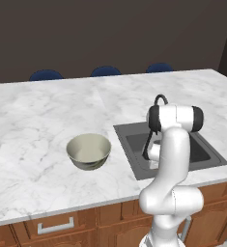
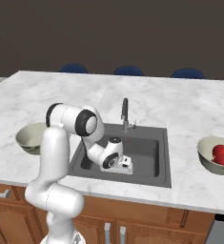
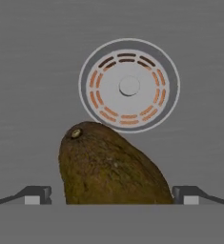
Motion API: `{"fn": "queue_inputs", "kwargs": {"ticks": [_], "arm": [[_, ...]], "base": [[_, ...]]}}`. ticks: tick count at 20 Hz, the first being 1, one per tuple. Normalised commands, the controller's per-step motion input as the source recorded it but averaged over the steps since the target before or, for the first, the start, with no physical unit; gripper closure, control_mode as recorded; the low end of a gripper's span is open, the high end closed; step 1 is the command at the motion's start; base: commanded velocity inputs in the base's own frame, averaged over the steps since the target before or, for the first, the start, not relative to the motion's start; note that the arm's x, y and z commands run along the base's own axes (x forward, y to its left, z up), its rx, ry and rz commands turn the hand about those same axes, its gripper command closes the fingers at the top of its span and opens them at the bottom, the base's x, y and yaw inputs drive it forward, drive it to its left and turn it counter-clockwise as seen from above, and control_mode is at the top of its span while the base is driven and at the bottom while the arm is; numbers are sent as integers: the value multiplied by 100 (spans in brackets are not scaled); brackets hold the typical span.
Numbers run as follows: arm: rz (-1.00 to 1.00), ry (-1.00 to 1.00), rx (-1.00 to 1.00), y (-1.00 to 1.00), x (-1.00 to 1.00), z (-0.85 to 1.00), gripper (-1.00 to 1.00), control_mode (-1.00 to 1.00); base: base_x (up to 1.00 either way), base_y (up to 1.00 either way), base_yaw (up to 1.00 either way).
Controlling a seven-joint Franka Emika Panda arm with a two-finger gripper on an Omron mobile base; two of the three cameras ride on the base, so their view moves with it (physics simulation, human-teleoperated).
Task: Pick the onions from the cabinet and place them in one bowl. Pick the avocado from the sink and place it in the other bowl.
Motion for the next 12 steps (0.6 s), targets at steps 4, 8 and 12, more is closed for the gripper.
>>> {"fn": "queue_inputs", "kwargs": {"ticks": [4,8,12], "arm": [[0,0,0,0,0,-12,100,-100],[0,0,0,0,0,-11,100,-100],[0,0,0,0,0,-12,100,-100]], "base": [[0,0,0],[0,0,0],[0,0,0]]}}
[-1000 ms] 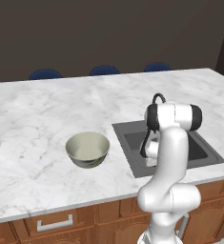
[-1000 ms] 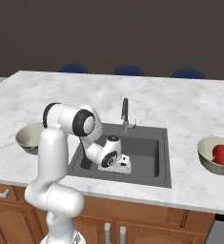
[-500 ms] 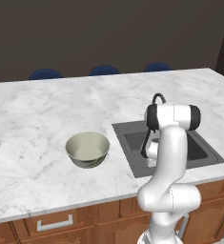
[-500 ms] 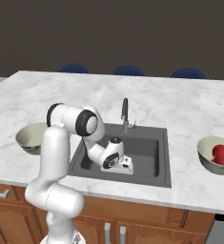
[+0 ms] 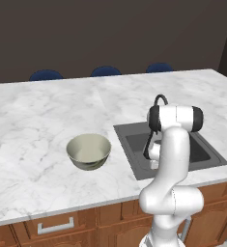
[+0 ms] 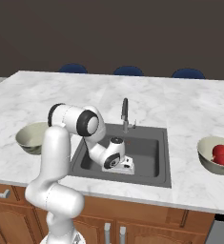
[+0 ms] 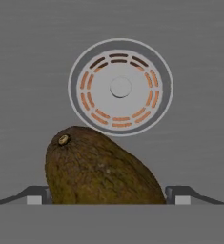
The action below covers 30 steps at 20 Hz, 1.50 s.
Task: Pick the onions from the cabinet and place them in one bowl. Pick the avocado from the sink and place it in the other bowl.
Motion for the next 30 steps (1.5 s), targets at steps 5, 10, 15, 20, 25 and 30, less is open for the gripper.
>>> {"fn": "queue_inputs", "kwargs": {"ticks": [5,10,15,20,25,30], "arm": [[0,0,0,0,0,-3,100,-100],[0,0,0,0,0,3,100,-100],[0,0,0,-1,-1,7,100,-100],[0,0,0,-1,0,6,100,-100],[0,0,0,0,0,12,100,-100],[0,0,0,0,0,17,100,-100]], "base": [[0,0,0],[0,0,0],[0,0,0],[0,0,0],[0,0,0],[0,0,0]]}}
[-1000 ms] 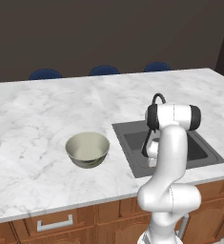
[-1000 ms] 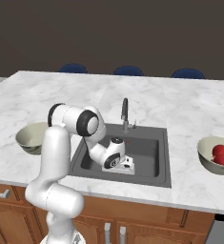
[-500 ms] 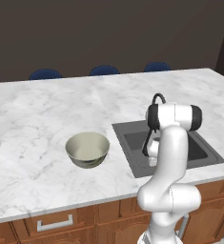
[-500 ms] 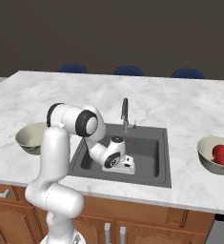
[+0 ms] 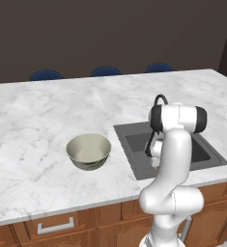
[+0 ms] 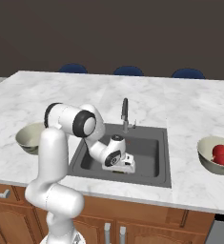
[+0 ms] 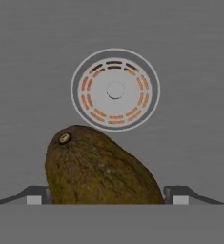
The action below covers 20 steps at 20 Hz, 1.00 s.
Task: Pick the onions from the cabinet and place them in one bowl. Pick the avocado from the sink and place it in the other bowl.
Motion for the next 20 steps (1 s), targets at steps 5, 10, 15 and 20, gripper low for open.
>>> {"fn": "queue_inputs", "kwargs": {"ticks": [5,10,15,20], "arm": [[0,0,0,0,0,19,100,-100],[0,0,0,0,0,21,100,-100],[0,0,0,0,0,24,100,-100],[0,0,0,0,0,22,100,-100]], "base": [[0,0,0],[0,0,0],[0,0,0],[0,0,0]]}}
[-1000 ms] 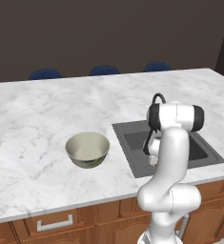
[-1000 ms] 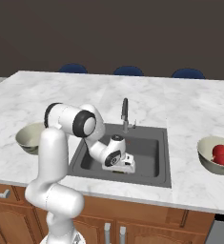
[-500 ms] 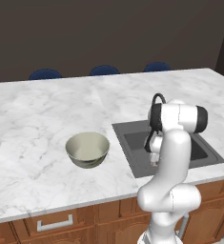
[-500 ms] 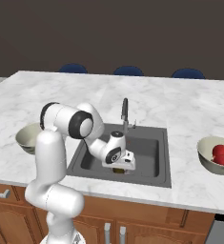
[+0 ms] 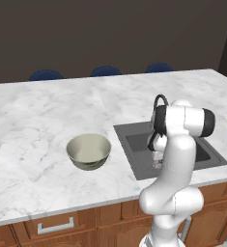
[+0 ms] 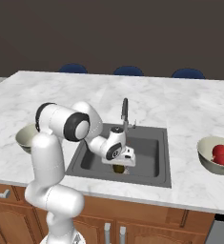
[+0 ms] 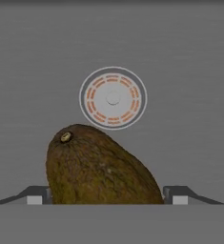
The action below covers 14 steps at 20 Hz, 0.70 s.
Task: Pick the onions from the cabinet and place them in one bowl. Pick the avocado from the sink and place it in the other bowl.
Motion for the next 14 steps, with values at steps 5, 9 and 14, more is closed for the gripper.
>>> {"fn": "queue_inputs", "kwargs": {"ticks": [5,9,14], "arm": [[0,0,0,0,-3,22,100,-100],[0,0,0,3,-15,23,100,-100],[0,0,0,15,-10,28,100,-100]], "base": [[0,0,0],[0,0,0],[0,0,0]]}}
